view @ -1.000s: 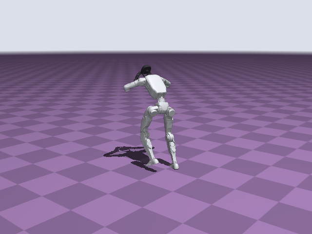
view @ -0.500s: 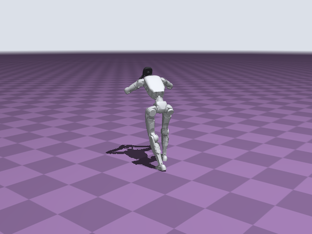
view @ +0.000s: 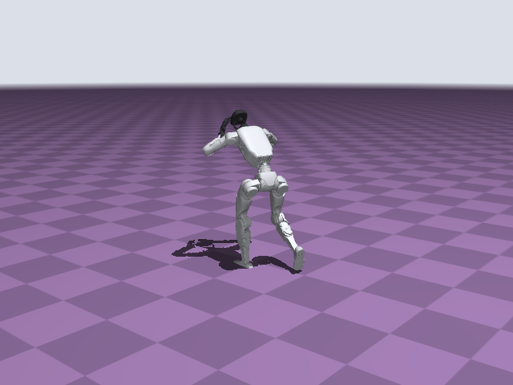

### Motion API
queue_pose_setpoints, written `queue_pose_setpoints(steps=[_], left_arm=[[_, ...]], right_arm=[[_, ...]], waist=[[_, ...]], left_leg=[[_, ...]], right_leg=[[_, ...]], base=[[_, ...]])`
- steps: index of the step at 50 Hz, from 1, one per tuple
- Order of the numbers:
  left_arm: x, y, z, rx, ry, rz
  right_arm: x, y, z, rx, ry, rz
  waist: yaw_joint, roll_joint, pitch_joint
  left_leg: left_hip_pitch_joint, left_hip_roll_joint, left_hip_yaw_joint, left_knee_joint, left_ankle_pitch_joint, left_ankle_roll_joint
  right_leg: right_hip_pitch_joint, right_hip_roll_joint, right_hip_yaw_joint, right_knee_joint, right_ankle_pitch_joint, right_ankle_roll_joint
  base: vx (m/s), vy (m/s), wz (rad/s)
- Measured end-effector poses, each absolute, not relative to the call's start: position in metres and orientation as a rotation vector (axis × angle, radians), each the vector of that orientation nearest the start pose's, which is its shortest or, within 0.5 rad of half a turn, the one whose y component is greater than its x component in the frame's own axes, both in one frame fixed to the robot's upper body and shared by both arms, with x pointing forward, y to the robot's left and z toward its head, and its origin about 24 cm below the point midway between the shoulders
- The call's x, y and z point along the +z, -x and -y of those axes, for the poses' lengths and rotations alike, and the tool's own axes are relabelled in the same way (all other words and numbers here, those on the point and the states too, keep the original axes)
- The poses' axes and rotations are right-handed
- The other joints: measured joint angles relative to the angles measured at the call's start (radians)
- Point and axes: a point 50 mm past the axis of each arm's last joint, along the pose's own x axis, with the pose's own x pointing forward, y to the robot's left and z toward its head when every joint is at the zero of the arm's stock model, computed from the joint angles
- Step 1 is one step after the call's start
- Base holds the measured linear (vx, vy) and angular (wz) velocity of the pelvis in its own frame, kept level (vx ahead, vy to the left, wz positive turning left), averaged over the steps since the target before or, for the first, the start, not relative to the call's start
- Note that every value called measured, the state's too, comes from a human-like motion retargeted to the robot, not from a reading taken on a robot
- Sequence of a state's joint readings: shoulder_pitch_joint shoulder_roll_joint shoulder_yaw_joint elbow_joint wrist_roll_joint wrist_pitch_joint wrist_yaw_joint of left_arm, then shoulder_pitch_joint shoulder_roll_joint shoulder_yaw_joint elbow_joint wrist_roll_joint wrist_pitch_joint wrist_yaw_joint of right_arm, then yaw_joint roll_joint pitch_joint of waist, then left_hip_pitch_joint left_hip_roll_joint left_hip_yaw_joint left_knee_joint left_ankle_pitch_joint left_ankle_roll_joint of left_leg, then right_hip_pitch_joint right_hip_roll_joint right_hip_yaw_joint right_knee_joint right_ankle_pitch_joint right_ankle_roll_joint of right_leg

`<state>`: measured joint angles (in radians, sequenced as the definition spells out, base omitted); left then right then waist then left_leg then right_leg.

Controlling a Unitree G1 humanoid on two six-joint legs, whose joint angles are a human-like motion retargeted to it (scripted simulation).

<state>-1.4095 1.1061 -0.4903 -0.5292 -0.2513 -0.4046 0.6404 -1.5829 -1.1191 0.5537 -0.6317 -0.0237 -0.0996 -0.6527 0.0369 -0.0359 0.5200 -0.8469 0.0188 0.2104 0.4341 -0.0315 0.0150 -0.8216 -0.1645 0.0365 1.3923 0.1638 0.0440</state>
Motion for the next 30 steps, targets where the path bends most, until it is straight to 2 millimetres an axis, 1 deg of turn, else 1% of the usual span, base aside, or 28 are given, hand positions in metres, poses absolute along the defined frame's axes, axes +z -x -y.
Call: queue_pose_setpoints(steps=[2, 3, 5, 7, 10, 11, 12, 13, 14, 15, 16, 17, 18, 19, 20, 22, 23, 25, 26, 27, 28, 30], left_arm=[[0.420, -0.125, -0.096, -0.337, -0.391, 2.034], [0.420, -0.125, -0.096, -0.334, -0.395, 2.043], [0.421, -0.125, -0.094, -0.317, -0.402, 2.060], [0.418, -0.127, -0.092, -0.311, -0.391, 2.067], [0.413, -0.131, -0.092, -0.309, -0.393, 2.056], [0.409, -0.139, -0.088, -0.277, -0.472, 2.025], [0.406, -0.143, -0.087, -0.264, -0.503, 2.008], [0.406, -0.138, -0.093, -0.286, -0.438, 2.020], [0.404, -0.143, -0.091, -0.270, -0.493, 1.998], [0.400, -0.153, -0.085, -0.233, -0.605, 1.957], [0.404, -0.146, -0.091, -0.297, -0.528, 1.933], [0.408, -0.141, -0.095, -0.339, -0.472, 1.914], [0.411, -0.139, -0.100, -0.339, -0.459, 1.907], [0.413, -0.138, -0.104, -0.333, -0.446, 1.897], [0.414, -0.137, -0.108, -0.326, -0.434, 1.884], [0.412, -0.137, -0.114, -0.317, -0.398, 1.844], [0.411, -0.136, -0.115, -0.327, -0.386, 1.840], [0.409, -0.131, -0.113, -0.383, -0.391, 1.866], [0.411, -0.131, -0.113, -0.384, -0.379, 1.870], [0.412, -0.131, -0.116, -0.378, -0.358, 1.864], [0.412, -0.134, -0.122, -0.358, -0.319, 1.839], [0.410, -0.138, -0.126, -0.354, -0.281, 1.800]], right_arm=[[0.426, -0.099, 0.079, 0.077, 0.647, 2.216], [0.426, -0.097, 0.079, 0.070, 0.648, 2.230], [0.428, -0.095, 0.079, 0.045, 0.651, 2.257], [0.429, -0.095, 0.077, 0.020, 0.665, 2.274], [0.428, -0.098, 0.075, 0.007, 0.678, 2.269], [0.423, -0.104, 0.070, 0.046, 0.668, 2.248], [0.421, -0.108, 0.068, 0.071, 0.662, 2.233], [0.424, -0.107, 0.070, 0.064, 0.666, 2.230], [0.420, -0.110, 0.066, 0.099, 0.662, 2.212], [0.414, -0.116, 0.060, 0.154, 0.655, 2.186], [0.418, -0.120, 0.057, 0.119, 0.719, 2.168], [0.420, -0.121, 0.054, 0.099, 0.757, 2.158], [0.422, -0.119, 0.053, 0.111, 0.746, 2.166], [0.424, -0.116, 0.052, 0.114, 0.723, 2.176], [0.425, -0.113, 0.053, 0.112, 0.694, 2.188], [0.426, -0.111, 0.058, 0.064, 0.675, 2.196], [0.427, -0.110, 0.059, 0.042, 0.665, 2.206], [0.427, -0.108, 0.050, 0.033, 0.649, 2.237], [0.429, -0.107, 0.051, -0.001, 0.639, 2.257], [0.429, -0.107, 0.053, -0.037, 0.611, 2.269], [0.425, -0.110, 0.057, -0.079, 0.549, 2.266], [0.420, -0.114, 0.061, -0.107, 0.502, 2.253]], waist=[[-0.032, 0.008, 0.000], [-0.039, 0.014, 0.000], [-0.053, 0.033, 0.000], [-0.073, 0.060, 0.000], [-0.132, 0.073, 0.000], [-0.164, 0.057, 0.000], [-0.195, 0.046, 0.000], [-0.226, 0.045, 0.000], [-0.249, 0.030, 0.000], [-0.268, 0.008, 0.000], [-0.285, 0.003, 0.000], [-0.298, -0.002, 0.000], [-0.304, -0.008, 0.000], [-0.297, -0.006, 0.000], [-0.284, -0.002, 0.000], [-0.232, 0.012, 0.000], [-0.207, 0.010, 0.000], [-0.165, -0.018, 0.000], [-0.138, -0.022, 0.000], [-0.111, -0.025, 0.000], [-0.086, -0.024, 0.000], [-0.027, -0.018, 0.000]], left_leg=[[-0.027, -0.017, 0.000, 0.227, -0.144, -0.018], [-0.012, -0.026, 0.006, 0.276, -0.194, -0.032], [0.040, -0.046, 0.011, 0.316, -0.267, -0.042], [0.117, -0.067, 0.006, 0.287, -0.299, -0.048], [0.260, -0.128, -0.009, 0.196, -0.298, -0.073], [0.310, -0.164, -0.022, 0.169, -0.289, -0.071], [0.357, -0.195, -0.038, 0.156, -0.279, -0.074], [0.396, -0.215, -0.058, 0.174, -0.266, -0.088], [0.404, -0.233, -0.067, 0.218, -0.232, -0.088], [0.397, -0.252, -0.070, 0.275, -0.188, -0.083], [0.362, -0.247, -0.074, 0.385, -0.117, -0.175], [0.325, -0.243, -0.065, 0.490, -0.045, -0.242], [0.281, -0.238, -0.031, 0.586, 0.032, -0.262], [0.236, -0.202, 0.001, 0.680, 0.061, -0.259], [0.189, -0.151, 0.033, 0.774, 0.067, -0.244], [0.117, -0.046, 0.069, 0.861, -0.023, -0.178], [0.067, -0.017, 0.073, 0.851, -0.056, -0.161], [-0.049, 0.000, 0.061, 0.723, -0.076, -0.171], [-0.071, 0.005, 0.048, 0.596, -0.071, -0.177], [-0.074, 0.014, 0.041, 0.456, -0.065, -0.178], [-0.037, 0.032, 0.046, 0.289, -0.060, -0.172], [0.041, 0.072, 0.068, -0.078, -0.059, -0.177]], right_leg=[[-0.058, 0.037, 0.053, 0.069, -0.109, -0.016], [-0.092, 0.037, 0.058, 0.061, -0.157, -0.036], [-0.149, 0.037, 0.041, -0.035, -0.225, -0.060], [-0.161, 0.046, -0.006, -0.270, -0.238, -0.044], [-0.091, 0.027, -0.125, -0.778, -0.152, 0.024], [-0.058, 0.016, -0.157, -0.932, -0.139, 0.047], [-0.022, 0.011, -0.182, -1.065, -0.132, 0.079], [0.018, 0.015, -0.190, -1.157, -0.141, 0.128], [0.042, 0.014, -0.172, -1.206, -0.141, 0.136], [0.059, 0.011, -0.142, -1.234, -0.138, 0.125], [0.085, 0.013, -0.143, -1.232, -0.093, 0.180], [0.104, 0.003, -0.145, -1.212, -0.058, 0.213], [0.106, -0.029, -0.148, -1.156, -0.044, 0.199], [0.097, -0.043, -0.153, -1.070, -0.070, 0.170], [0.083, -0.047, -0.159, -0.970, -0.116, 0.133], [0.084, -0.044, -0.163, -0.795, -0.223, 0.117], [0.086, -0.046, -0.163, -0.750, -0.252, 0.125], [0.078, -0.047, -0.162, -0.729, -0.279, 0.138], [0.092, -0.043, -0.167, -0.735, -0.286, 0.136], [0.118, -0.036, -0.172, -0.741, -0.291, 0.135], [0.168, -0.023, -0.177, -0.750, -0.293, 0.136], [0.228, 0.018, -0.171, -0.753, -0.285, 0.151]], base=[[1.21, 0.34, 1.11], [1.18, 0.33, 0.71], [1.14, 0.31, 0.53], [1.10, 0.27, 0.56], [1.14, 0.22, 0.85], [1.20, 0.14, 1.22], [1.24, 0.09, 1.30], [1.24, 0.03, 1.22], [1.23, -0.02, 1.15], [1.23, -0.13, 1.04], [1.23, -0.17, 0.94], [1.25, -0.10, 0.78], [1.24, 0.00, 0.52], [1.22, 0.03, 0.22], [1.20, -0.05, -0.10], [1.16, -0.08, -0.26], [1.08, -0.07, -0.26], [1.00, -0.06, -0.28], [1.00, -0.04, -0.42], [1.04, -0.01, -0.60], [1.08, 0.03, -0.81], [1.12, 0.12, -1.09]])
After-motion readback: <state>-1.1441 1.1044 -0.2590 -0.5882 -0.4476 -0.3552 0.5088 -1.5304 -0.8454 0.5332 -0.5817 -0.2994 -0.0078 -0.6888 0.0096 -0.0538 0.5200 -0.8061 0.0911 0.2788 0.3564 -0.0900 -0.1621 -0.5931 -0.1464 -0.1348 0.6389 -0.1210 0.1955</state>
